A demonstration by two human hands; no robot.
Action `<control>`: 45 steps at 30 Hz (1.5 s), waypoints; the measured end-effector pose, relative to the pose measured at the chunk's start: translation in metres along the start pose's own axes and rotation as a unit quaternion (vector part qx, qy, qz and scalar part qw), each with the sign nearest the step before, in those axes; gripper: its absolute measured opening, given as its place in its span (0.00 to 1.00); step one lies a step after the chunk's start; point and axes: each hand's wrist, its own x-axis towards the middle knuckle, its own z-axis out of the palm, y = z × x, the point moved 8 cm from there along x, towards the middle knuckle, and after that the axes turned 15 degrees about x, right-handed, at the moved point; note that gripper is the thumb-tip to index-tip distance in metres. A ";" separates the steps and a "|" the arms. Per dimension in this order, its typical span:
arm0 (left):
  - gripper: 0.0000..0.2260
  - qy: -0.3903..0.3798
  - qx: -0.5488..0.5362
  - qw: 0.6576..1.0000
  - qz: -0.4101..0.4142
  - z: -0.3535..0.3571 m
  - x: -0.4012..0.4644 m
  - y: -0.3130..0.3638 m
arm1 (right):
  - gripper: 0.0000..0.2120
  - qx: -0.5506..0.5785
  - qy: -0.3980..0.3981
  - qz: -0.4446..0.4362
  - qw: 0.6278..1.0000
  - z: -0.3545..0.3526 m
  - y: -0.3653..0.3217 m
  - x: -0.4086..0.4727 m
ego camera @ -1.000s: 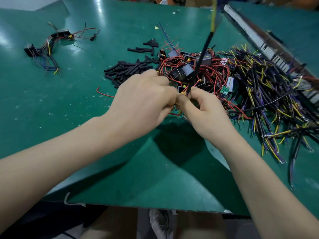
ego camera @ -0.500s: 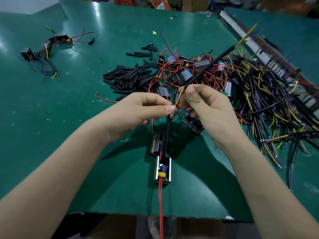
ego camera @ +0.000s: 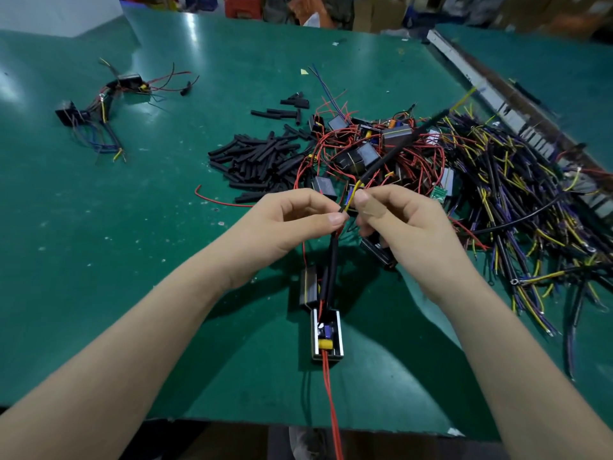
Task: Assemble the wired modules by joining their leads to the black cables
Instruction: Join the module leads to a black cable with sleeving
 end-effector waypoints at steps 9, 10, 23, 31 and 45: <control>0.02 0.002 0.105 0.993 0.047 0.001 -0.002 0.000 | 0.05 -0.071 -0.011 -0.043 0.996 -0.001 0.003 -0.001; 0.02 0.002 0.106 0.993 0.049 0.001 -0.002 0.001 | 0.04 -0.063 -0.017 -0.042 0.997 0.000 0.003 -0.002; 0.03 0.033 0.240 0.961 0.136 0.001 -0.007 0.016 | 0.08 -0.091 -0.113 -0.026 0.989 0.016 -0.002 -0.005; 0.04 0.003 0.202 0.973 0.111 0.003 -0.003 0.010 | 0.08 -0.119 -0.128 0.013 0.985 0.018 0.003 -0.007; 0.02 -0.027 0.120 0.990 0.071 0.003 0.002 -0.003 | 0.07 -0.046 -0.105 0.099 0.988 0.003 0.014 0.001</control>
